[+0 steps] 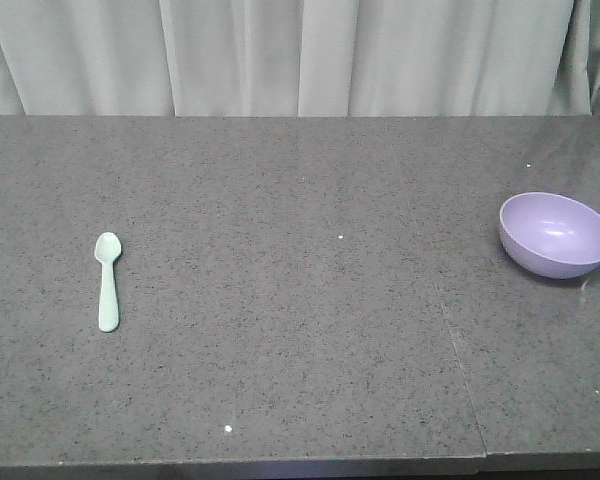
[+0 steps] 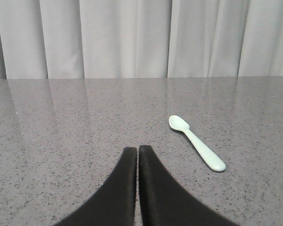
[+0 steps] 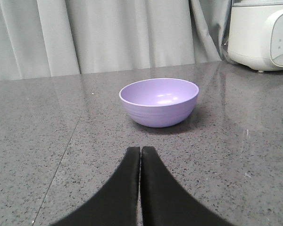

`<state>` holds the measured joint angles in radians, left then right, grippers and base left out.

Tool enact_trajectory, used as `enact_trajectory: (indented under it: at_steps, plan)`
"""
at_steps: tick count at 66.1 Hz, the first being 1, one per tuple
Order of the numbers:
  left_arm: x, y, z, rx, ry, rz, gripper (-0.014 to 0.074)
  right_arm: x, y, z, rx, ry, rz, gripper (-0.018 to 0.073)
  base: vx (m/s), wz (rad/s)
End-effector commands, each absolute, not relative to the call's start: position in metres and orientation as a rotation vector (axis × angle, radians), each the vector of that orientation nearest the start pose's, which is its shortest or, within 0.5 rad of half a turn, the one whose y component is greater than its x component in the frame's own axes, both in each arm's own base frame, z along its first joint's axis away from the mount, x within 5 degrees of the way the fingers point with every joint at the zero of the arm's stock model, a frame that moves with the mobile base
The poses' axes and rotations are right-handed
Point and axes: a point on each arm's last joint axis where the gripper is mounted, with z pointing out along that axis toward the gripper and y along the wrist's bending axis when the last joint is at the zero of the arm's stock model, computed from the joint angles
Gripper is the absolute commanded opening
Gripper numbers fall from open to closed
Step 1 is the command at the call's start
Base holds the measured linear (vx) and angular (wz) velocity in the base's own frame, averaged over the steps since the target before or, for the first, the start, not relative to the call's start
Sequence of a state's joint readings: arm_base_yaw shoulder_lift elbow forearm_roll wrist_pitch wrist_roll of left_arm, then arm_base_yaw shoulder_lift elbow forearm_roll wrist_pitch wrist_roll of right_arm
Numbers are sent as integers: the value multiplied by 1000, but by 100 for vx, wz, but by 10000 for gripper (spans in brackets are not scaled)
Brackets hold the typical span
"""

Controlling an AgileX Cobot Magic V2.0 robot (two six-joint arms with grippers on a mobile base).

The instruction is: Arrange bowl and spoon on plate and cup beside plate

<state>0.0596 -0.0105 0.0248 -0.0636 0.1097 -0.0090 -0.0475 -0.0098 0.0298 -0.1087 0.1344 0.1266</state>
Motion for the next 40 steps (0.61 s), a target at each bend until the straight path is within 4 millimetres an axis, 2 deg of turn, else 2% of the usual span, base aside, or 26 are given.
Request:
enact_trajectory:
  at_steps: [1,11,26,40]
  plan:
    - [58,3,193,-106,1568,-18,-6,57,-3,195,54,1553,-35,-2,0,0]
    - [58,3,193,-106,1568,-18,-6,56,-3,201,169,1485,100,-2,0,0]
    - [58,3,196,-107,1543,-18,-6,56,-5,205,463,1380,398,-2,0,0]
    - [56,5,211,-219,1354,-142,-6,55,-8,209,500,1325,423,-2,0,0]
